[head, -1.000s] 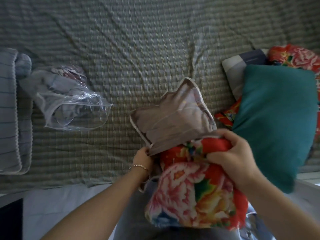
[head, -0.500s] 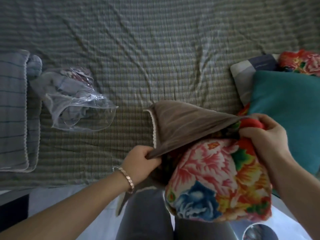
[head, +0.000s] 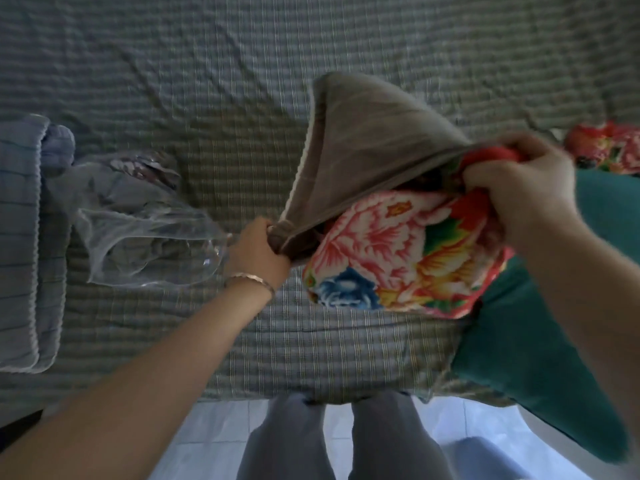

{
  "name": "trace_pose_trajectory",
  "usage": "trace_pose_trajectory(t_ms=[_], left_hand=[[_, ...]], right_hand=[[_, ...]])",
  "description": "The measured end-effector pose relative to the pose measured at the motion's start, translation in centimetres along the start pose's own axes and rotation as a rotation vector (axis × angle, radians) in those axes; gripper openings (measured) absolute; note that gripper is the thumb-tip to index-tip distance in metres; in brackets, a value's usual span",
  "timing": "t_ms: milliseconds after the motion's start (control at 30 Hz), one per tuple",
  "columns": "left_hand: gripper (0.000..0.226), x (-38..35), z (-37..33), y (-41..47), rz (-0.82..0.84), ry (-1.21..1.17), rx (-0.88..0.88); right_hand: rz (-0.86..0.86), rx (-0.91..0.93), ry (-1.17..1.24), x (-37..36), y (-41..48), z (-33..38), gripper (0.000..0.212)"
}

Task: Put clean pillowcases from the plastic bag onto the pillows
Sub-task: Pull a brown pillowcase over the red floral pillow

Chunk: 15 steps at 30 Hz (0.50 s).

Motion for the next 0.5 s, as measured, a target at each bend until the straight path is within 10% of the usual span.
trace_pose_trajectory(t_ms=[233, 367, 500], left_hand=[[0.062, -8.0, 5.5, 0.8, 0.372, 0.293, 0.345], [0.052, -8.9, 6.3, 0.3, 0.008, 0.664, -0.491], [0.036, -11.4, 4.8, 0.6, 0.370, 0.929, -0.736]], right_hand=[[0.007, -0.520, 0.026, -3.6, 4.5, -8.7, 0.011], [0.001, -0.621, 0.078, -3.8, 6.9, -8.9, 0.008], [0.041, -0.654, 0.135, -4.0, 8.8, -7.4, 0.018]])
Point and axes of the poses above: each hand's wrist, its own y-axis towards the middle knuckle, its own x-axis out of the back of the hand, z = x × y, the point moved 2 cm from there along y, towards the middle knuckle, and after that the axes turned 4 degrees about z, right-handed, at the moved point
